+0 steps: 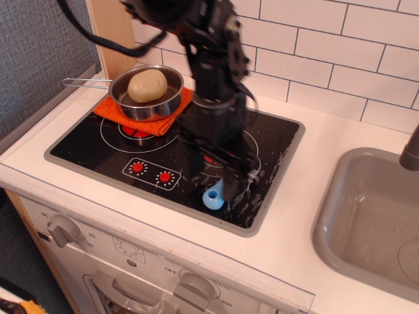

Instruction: Move the spoon close to the right of the orange cloth

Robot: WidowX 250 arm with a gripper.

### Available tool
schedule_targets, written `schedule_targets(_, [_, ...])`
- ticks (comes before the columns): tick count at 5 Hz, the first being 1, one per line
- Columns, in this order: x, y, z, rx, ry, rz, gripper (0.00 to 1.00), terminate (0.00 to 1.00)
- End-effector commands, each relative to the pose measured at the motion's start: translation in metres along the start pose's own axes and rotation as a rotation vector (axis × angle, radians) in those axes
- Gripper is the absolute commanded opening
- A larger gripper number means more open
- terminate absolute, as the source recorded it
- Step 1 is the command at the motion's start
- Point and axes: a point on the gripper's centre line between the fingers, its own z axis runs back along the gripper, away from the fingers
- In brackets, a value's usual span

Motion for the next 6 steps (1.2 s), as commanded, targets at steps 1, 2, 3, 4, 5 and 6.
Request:
schedule_targets(1, [0.009,-0.002,-0.015,0.049,0.025,0.027,0.00,0.00])
schedule_targets(2, [0.009,-0.001,-0.014,0.055,0.028,0.028,0.00,0.00])
schedule_targets(3, [0.016,0.003,0.019,0.044,-0.051,0.017,0.00,0.00])
schedule_targets(4, [0.036,0.024,0.060,0.050,-0.138,0.094,0.00,0.00])
schedule_targets(5, [0.060,0.065,0.067,0.037,-0.150,0.203,0.00,0.00])
schedule_targets(6, [0.078,0.092,0.048,0.028,-0.110,0.264,0.00,0.00])
